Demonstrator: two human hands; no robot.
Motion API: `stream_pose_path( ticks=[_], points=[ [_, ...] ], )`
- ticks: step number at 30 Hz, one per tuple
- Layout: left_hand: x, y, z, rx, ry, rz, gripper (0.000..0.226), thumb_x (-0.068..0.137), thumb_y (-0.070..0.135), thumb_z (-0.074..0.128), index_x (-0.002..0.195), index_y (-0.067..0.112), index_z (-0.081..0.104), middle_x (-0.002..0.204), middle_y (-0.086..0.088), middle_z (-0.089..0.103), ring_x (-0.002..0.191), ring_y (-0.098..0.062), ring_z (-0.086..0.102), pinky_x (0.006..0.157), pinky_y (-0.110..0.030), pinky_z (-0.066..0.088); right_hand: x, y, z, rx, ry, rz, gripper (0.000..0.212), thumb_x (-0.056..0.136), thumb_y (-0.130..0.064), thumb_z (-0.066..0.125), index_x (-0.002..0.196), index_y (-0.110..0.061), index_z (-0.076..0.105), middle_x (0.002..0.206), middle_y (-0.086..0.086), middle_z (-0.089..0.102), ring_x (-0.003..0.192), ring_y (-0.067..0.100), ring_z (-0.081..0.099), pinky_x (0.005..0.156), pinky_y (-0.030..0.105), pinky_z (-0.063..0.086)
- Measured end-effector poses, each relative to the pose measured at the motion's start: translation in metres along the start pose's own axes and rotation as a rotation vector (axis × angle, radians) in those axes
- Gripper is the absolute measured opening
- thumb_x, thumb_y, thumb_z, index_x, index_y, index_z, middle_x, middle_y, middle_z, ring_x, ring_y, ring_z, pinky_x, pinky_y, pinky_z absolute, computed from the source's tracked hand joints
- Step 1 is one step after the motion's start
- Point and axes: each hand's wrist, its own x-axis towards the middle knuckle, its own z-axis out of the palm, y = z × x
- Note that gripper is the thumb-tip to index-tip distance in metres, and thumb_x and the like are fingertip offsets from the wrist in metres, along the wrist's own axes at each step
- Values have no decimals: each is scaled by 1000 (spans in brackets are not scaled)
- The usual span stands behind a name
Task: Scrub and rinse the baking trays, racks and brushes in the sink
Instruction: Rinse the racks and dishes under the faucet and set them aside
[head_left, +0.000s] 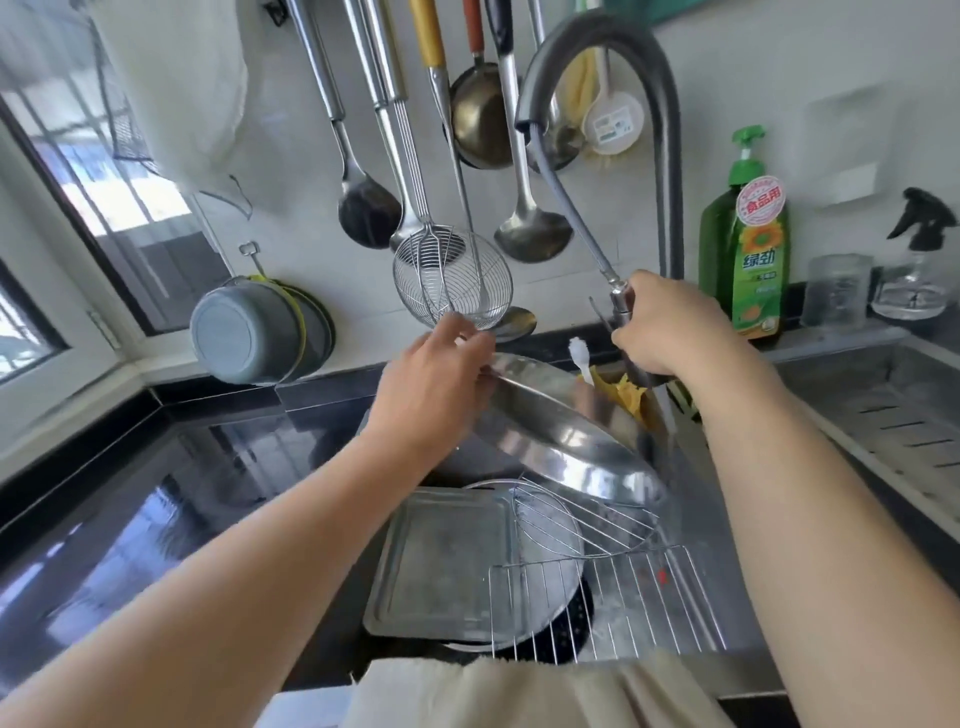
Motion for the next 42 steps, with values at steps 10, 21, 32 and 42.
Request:
stream_pose_path(
  ticks=[10, 21, 32, 42],
  points=[
    [-15, -52, -33, 207, -401, -345, 15, 94, 17, 54, 100, 21, 41, 91, -13, 55, 79, -37, 51, 68, -39, 39, 1, -11, 19, 197, -56, -40, 29, 89, -27, 72, 109, -17, 53, 98, 5, 57, 88, 27, 55, 59, 32, 36],
    [-67, -57, 46, -264, -589, -731, 9, 92, 21, 49, 98, 15, 53, 92, -7, 70, 75, -28, 71, 60, -33, 58, -11, -54, 67, 713, -23, -19, 26, 87, -29, 76, 97, -20, 54, 96, -3, 63, 89, 20, 62, 71, 36, 52],
    [-57, -47, 30, -165, -451, -578, 9, 97, 14, 45, 105, 16, 43, 95, -8, 56, 82, -32, 49, 70, -40, 42, -18, -53, 44, 741, -329, 0, 21, 90, -23, 75, 103, -18, 58, 103, 5, 69, 95, 23, 70, 74, 48, 64],
    [27, -27, -52, 379, -456, -58, 16, 98, 28, 53, 107, 21, 64, 112, -4, 67, 100, -32, 68, 68, -35, 42, 55, 5, 25, -572, -319, -379, 45, 95, -10, 57, 139, -17, 54, 134, 9, 56, 116, 28, 52, 92, 40, 51]
  ],
)
